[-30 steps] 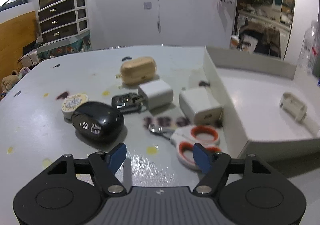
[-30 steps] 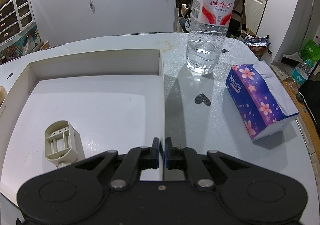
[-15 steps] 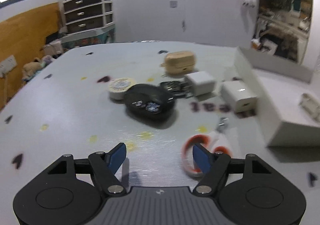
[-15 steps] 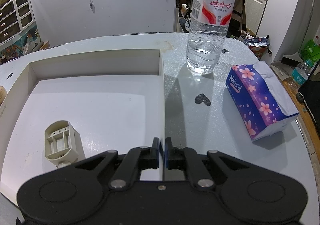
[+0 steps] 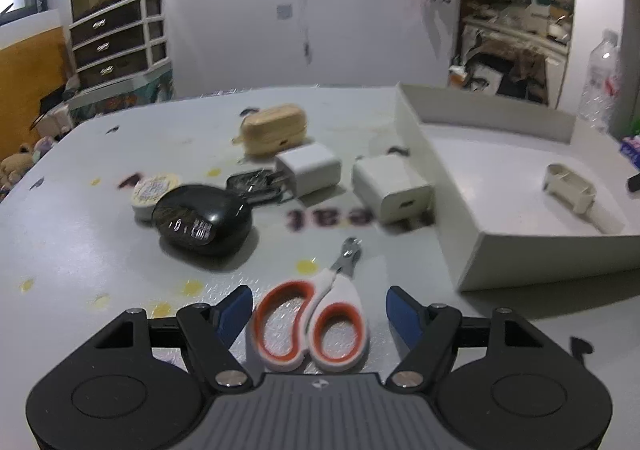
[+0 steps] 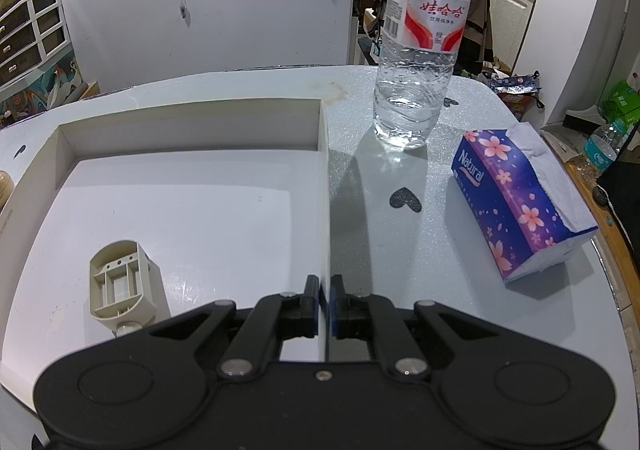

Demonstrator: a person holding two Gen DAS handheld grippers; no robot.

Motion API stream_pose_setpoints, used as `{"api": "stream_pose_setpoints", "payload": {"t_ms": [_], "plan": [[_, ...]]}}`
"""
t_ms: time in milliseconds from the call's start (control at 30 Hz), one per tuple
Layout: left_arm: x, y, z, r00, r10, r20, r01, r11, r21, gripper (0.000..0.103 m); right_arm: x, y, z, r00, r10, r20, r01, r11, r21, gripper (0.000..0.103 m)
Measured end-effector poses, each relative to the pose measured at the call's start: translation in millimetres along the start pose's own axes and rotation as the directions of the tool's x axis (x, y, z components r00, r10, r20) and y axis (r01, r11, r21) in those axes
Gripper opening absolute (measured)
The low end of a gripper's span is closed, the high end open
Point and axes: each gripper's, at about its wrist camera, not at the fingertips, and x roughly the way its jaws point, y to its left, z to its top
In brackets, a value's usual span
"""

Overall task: Organize rigid objects
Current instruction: 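Close the left gripper on the orange-handled scissors, then carry the scissors into the white tray and open the left gripper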

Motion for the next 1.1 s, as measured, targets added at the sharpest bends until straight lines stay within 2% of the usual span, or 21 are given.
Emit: {"api": "stream_pose_setpoints", "payload": {"t_ms": [67,233,500,800,967,1100], "plan": [[-0.5,3.8,-1.9,1.000,-0.011,0.011,0.011,1.000,-0.019,0.063,0.0,0.4,-0.3,1.000,0.001,0.000,-0.001,1.000,0.001,0.006],[-3.9,5.3,-1.7,0.999,0.022,0.024,-0.021,0.999,-0.031,0.063,0.1,0.9,-0.5,1.000,0.000,0.001,0.000,1.000,-0.002,0.006],[-26.1,14.6,13.0,0.989,0.037,0.144,-0.021,0.994,-0.110,0.063,-0.1,0.4,-0.5,1.000,0.002,0.001,-0.002,1.000,0.000,0.006],[-39.3,13.2,25.0,0.978,0.043,0.204,-0.017,0.991,-0.132,0.063,-0.1,0.4,-0.5,1.000,-0.001,0.002,0.001,1.000,-0.003,0.006],[-47.5,-10.4,50.4,0.964,-0.010,0.267,0.032,0.996,-0.079,0.063,0.1,0.5,-0.9,1.000,-0.002,0.002,0.002,1.000,-0.004,0.006],[-42.5,-46.0,66.4,0.959,-0.093,0.269,0.097,0.995,-0.002,0.063,0.0,0.8,-1.0,1.000,-0.003,0.003,0.003,1.000,-0.010,0.006]]}}
